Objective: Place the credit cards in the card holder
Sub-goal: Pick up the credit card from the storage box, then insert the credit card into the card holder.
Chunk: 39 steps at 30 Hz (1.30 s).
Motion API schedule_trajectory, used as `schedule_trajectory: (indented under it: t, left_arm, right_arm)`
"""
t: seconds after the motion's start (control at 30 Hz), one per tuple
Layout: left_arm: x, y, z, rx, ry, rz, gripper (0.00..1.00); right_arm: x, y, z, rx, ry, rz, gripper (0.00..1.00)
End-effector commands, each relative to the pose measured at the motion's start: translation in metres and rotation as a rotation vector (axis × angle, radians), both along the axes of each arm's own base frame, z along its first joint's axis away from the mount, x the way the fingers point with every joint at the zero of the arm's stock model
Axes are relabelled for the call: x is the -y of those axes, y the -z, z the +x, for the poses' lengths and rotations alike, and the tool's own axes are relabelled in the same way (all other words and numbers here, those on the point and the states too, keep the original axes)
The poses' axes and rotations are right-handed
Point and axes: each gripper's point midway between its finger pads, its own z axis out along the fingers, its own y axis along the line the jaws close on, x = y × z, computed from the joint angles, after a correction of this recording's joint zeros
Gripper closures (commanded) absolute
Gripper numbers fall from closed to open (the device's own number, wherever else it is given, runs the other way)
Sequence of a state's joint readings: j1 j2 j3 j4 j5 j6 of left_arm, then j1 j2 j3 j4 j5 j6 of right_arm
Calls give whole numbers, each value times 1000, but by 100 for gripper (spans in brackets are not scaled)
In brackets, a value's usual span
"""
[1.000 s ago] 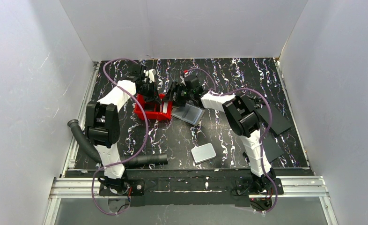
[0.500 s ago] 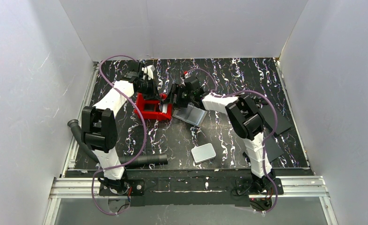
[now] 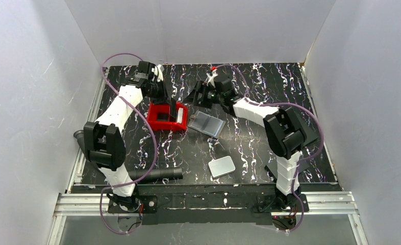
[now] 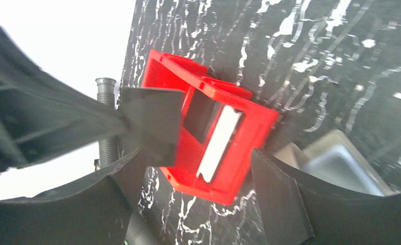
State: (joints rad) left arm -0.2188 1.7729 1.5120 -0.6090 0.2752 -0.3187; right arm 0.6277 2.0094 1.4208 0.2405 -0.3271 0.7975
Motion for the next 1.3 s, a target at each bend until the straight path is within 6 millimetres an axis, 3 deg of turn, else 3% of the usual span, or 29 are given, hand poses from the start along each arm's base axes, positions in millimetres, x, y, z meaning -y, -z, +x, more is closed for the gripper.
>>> schedule_trajectory:
  t: [0.0,0.17,0.3,0.47,0.6,0.73,0.8,0.9,0.97,1.0,1.07,1.13,1.27]
  left_arm:
    - [8,-92,0,199,3,-87,100]
    - [50,-130,-6,220,98,-355,100]
    - [80,-145,-16,197,190,-588,100]
    - [100,-147,-25,176,224,-758,100]
    - [112,-143,-35,156,259,-767,100]
    - [123,-137,-45,130,290,-767,100]
    - [125,-133,-47,119,292,-766,100]
    - [128,-129,-47,114,296,-761,100]
    - [126,-123,-46,108,285,-730,100]
    - [109,-93,-37,73,187,-537,71]
    - [99,-73,-33,47,153,-408,51]
    - [99,-58,-32,10,146,-339,44]
    - [104,-26,-30,0,130,-137,42]
  right_arm:
    - [39,-20,2,71,-46,2,16]
    - [51,-49,-31,134,-256,144,16]
    - [67,-102,-65,180,-352,415,16]
    - [81,-136,-91,126,-378,651,19]
    - [89,-139,-98,107,-363,723,23]
    - [93,-135,-98,85,-350,727,39]
    - [95,-134,-96,75,-329,725,51]
    - [97,-121,-90,48,-277,675,80]
    - [102,-99,-78,30,-191,594,99]
    - [128,-26,-56,-99,21,311,99]
    - [145,7,-50,-113,86,102,99]
    - [152,21,-51,-111,97,-8,99]
    - [157,46,-55,-181,103,-80,99]
